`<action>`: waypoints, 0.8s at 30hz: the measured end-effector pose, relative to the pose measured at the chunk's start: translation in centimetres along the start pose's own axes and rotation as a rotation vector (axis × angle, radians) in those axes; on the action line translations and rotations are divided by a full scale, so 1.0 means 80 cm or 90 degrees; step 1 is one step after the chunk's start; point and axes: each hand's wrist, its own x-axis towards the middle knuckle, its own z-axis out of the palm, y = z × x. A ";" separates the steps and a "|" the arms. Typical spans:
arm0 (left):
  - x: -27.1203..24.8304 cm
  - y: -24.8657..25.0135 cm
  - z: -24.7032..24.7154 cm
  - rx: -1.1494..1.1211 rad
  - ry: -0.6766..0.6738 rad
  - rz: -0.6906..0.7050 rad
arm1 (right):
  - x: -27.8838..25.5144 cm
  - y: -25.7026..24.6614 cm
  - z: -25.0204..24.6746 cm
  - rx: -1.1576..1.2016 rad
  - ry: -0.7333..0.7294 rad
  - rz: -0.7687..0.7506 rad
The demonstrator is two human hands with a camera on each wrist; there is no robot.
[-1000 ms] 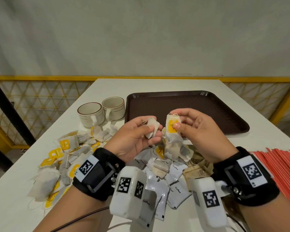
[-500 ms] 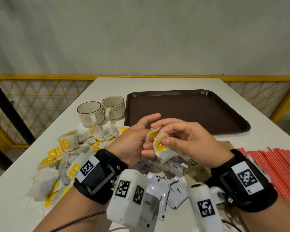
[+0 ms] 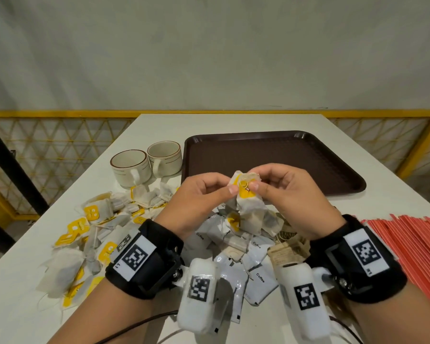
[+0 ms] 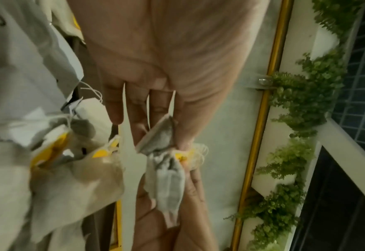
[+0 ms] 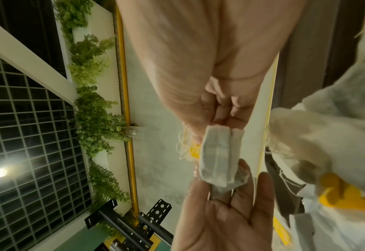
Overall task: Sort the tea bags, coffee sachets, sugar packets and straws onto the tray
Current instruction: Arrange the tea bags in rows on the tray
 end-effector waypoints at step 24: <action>0.006 -0.015 0.006 -0.014 0.057 -0.013 | 0.003 0.005 0.003 0.035 0.064 0.079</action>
